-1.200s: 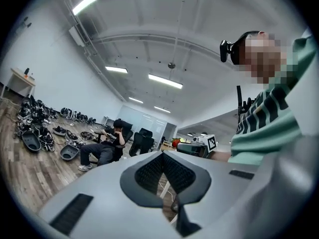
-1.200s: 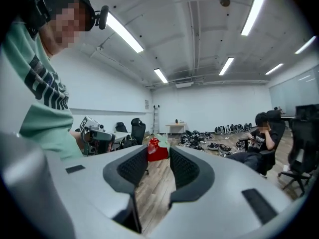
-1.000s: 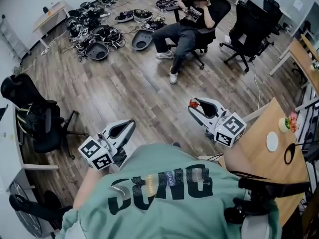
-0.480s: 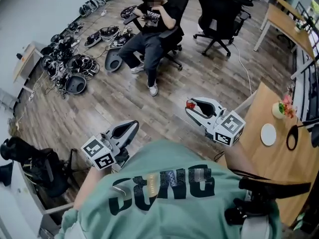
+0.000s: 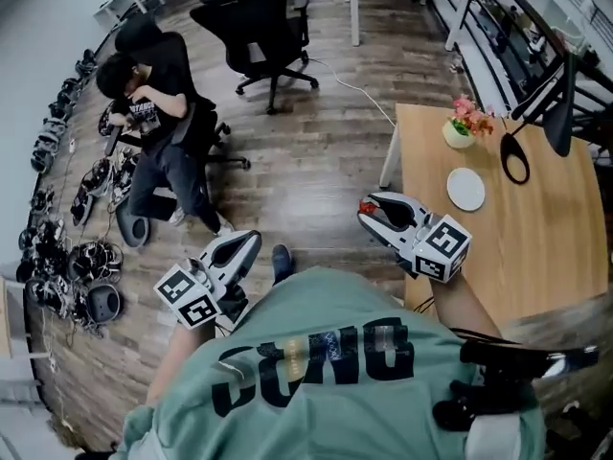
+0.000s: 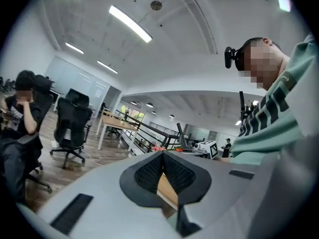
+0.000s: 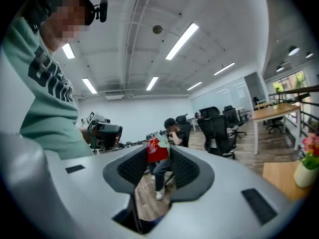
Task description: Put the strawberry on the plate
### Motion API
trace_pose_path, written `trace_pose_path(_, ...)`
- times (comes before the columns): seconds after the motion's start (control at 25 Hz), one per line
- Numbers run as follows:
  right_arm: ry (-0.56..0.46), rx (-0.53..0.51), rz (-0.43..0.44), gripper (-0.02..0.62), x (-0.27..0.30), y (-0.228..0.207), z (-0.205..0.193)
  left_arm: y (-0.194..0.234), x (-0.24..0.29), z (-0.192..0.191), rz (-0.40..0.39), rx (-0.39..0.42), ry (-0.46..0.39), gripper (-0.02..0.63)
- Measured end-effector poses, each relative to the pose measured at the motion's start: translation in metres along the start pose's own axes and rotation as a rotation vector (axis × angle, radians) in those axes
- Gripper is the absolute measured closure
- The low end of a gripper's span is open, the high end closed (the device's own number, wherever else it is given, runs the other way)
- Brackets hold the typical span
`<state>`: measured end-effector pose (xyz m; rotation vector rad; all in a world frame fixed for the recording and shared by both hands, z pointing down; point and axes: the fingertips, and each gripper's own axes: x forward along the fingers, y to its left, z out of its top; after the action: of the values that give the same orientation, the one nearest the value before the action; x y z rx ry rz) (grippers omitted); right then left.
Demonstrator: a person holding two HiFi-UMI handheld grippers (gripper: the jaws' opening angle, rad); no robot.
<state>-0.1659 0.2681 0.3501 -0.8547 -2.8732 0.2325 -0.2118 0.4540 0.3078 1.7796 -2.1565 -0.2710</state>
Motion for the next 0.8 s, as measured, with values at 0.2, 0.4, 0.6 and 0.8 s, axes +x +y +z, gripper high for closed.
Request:
trace_pose_path(0.2, -0.003, -0.008, -0.265, 0.453, 0.008, -0.071, 0.011, 0.075, 0.082, 0.029, -0.249, 0.020, 0.058, 0.601)
trace_pose_path(0.4, -0.015, 0.014, -0.512, 0.453, 0.013, -0.116, 0.035, 0.134, 0.163, 0.066, -0.495, 0.034, 0.160, 0.601)
trace_pose_path(0.6, -0.033, 0.022, -0.726, 0.453, -0.005, -0.146, 0.053, 0.149, 0.233, 0.090, -0.688, 0.038, 0.203, 0.601)
trace_pose_path(0.8, -0.035, 0.066, -0.910, 0.453, -0.046, -0.152, 0.042, 0.130, 0.284, 0.072, -0.857, 0.036, 0.296, 0.601)
